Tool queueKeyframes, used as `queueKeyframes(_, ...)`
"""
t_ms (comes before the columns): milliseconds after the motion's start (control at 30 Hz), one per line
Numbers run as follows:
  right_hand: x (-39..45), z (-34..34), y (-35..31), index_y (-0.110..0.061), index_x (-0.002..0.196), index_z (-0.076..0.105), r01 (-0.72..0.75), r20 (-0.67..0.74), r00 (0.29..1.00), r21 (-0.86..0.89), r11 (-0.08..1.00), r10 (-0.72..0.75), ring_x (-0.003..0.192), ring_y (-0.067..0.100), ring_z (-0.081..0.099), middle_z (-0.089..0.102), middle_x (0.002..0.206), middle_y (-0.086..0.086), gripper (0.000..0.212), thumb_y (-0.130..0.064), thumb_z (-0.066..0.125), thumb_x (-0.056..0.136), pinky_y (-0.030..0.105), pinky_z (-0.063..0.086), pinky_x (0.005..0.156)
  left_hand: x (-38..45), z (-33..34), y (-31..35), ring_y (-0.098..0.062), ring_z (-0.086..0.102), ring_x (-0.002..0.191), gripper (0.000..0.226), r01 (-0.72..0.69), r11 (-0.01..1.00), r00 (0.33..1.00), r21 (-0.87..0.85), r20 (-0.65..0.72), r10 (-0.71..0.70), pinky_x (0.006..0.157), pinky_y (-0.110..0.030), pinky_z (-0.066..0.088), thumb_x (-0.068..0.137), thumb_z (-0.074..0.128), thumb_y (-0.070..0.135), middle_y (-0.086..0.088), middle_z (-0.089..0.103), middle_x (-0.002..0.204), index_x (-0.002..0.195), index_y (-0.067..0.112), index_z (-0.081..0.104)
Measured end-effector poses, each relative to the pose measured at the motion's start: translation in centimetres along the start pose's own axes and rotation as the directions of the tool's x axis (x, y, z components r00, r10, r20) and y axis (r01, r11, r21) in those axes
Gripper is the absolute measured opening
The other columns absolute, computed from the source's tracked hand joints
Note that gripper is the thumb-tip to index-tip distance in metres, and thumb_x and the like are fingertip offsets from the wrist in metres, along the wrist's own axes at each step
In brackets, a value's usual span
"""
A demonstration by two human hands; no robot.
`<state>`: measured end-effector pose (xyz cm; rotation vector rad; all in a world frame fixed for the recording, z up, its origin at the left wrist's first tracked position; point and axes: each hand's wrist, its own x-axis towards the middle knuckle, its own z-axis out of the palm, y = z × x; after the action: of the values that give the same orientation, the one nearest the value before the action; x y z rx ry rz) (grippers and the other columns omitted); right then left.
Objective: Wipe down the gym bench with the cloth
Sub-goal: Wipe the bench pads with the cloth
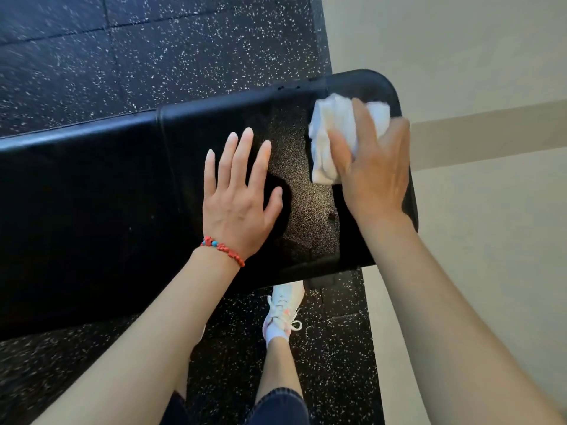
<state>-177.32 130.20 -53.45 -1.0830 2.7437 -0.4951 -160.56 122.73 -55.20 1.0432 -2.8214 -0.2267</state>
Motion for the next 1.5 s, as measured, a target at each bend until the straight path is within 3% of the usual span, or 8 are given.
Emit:
queueKeyframes(200, -7.3, -2.8, 3.9, -0.017, 0.13, 0.049, -0.029, 0.117, 0.993, -0.029, 0.999, 0.032, 0.079, 0.036, 0.046, 0.045, 0.094, 0.022, 0.057, -0.052, 0.039, 0.086, 0.036, 0.042, 0.065, -0.8, -0.2, 1.0, -0.034, 0.03, 0.135, 0.052, 0.06, 0.998, 0.997, 0.02, -0.046, -0.059, 0.112, -0.049, 0.017, 0.092, 0.042, 0.033, -0.021, 0.038, 0.144, 0.137, 0.008, 0.042)
queueKeyframes(467, 2.4, -1.2, 1.4, -0.027, 0.138, 0.037, -0.057, 0.072, 0.995, -0.058, 0.997, 0.061, 0.105, 0.033, 0.042, 0.041, 0.117, 0.018, 0.053, -0.053, 0.039, 0.092, 0.037, 0.035, 0.086, -3.2, 0.4, 3.1, -0.032, 0.026, 0.136, 0.055, 0.071, 0.997, 0.997, 0.01, -0.008, -0.071, 0.112, -0.051, 0.018, 0.092, 0.04, 0.035, -0.02, 0.035, 0.146, 0.139, 0.008, 0.039)
queueKeyframes(733, -5.6, -2.0, 3.2, -0.017, 0.133, 0.047, -0.08, 0.053, 0.995, -0.035, 0.996, 0.081, 0.083, 0.039, 0.047, 0.048, 0.098, 0.025, 0.06, -0.053, 0.033, 0.087, 0.041, 0.042, 0.074, -3.1, -0.1, 3.0, -0.035, 0.028, 0.136, 0.054, 0.072, 0.997, 0.997, -0.02, 0.039, -0.071, 0.112, -0.051, 0.016, 0.093, 0.036, 0.037, -0.021, 0.036, 0.146, 0.139, 0.008, 0.038)
queueKeyframes(867, -10.2, -3.0, 3.5, -0.013, 0.125, 0.055, -0.151, 0.009, 0.988, -0.025, 0.988, 0.151, 0.072, 0.036, 0.049, 0.048, 0.086, 0.023, 0.054, -0.049, 0.042, 0.087, 0.038, 0.044, 0.066, -3.5, -1.6, 2.9, -0.039, 0.03, 0.135, 0.056, 0.057, 0.995, 0.99, -0.08, 0.134, -0.045, 0.11, -0.053, 0.02, 0.091, 0.037, 0.035, -0.023, 0.036, 0.144, 0.138, 0.005, 0.04)
queueKeyframes(967, -12.4, -3.9, 2.9, -0.025, 0.131, 0.05, -0.444, 0.143, 0.895, 0.198, 0.874, 0.423, 0.09, 0.031, 0.05, 0.045, 0.103, 0.013, 0.05, -0.043, 0.058, 0.085, 0.027, 0.034, 0.076, -5.5, -3.3, 2.8, -0.039, 0.034, 0.134, 0.057, 0.029, 0.991, 0.986, -0.128, 0.167, -0.007, 0.108, -0.053, 0.026, 0.088, 0.045, 0.031, -0.023, 0.039, 0.142, 0.137, 0.004, 0.041)
queueKeyframes(1033, -13.9, -4.5, 2.6, -0.027, 0.127, 0.053, -0.543, 0.173, 0.839, 0.346, 0.765, 0.516, 0.095, 0.022, 0.051, 0.049, 0.105, 0.008, 0.05, -0.038, 0.067, 0.081, 0.02, 0.03, 0.078, -7.3, -4.5, 2.7, -0.039, 0.035, 0.133, 0.057, 0.016, 0.989, 0.981, -0.149, 0.193, 0.013, 0.106, -0.053, 0.028, 0.086, 0.047, 0.03, -0.022, 0.04, 0.142, 0.137, 0.004, 0.042)
queueKeyframes(1233, -17.2, -6.8, 1.3, -0.026, 0.107, 0.065, -0.612, 0.175, 0.724, 0.61, 0.504, 0.667, 0.102, 0.017, 0.059, 0.065, 0.107, -0.001, 0.032, -0.028, 0.072, 0.076, 0.034, 0.046, 0.093, -10.7, -8.2, 2.1, -0.037, 0.039, 0.13, 0.057, -0.01, 0.99, 0.969, -0.14, 0.242, 0.044, 0.104, -0.052, 0.034, 0.087, 0.037, 0.035, -0.021, 0.043, 0.139, 0.134, 0.004, 0.044)
queueKeyframes(1500, -21.1, -13.4, 1.1, -0.024, 0.107, 0.065, -0.576, 0.201, 0.678, 0.742, 0.342, 0.707, 0.103, 0.013, 0.061, 0.066, 0.109, -0.005, 0.036, -0.023, 0.077, 0.072, 0.04, 0.046, 0.097, -11.0, -14.5, 4.3, -0.037, 0.04, 0.129, 0.054, -0.097, 0.988, 0.968, -0.123, 0.221, 0.122, 0.104, -0.051, 0.032, 0.087, 0.039, 0.034, -0.021, 0.045, 0.137, 0.132, 0.004, 0.045)
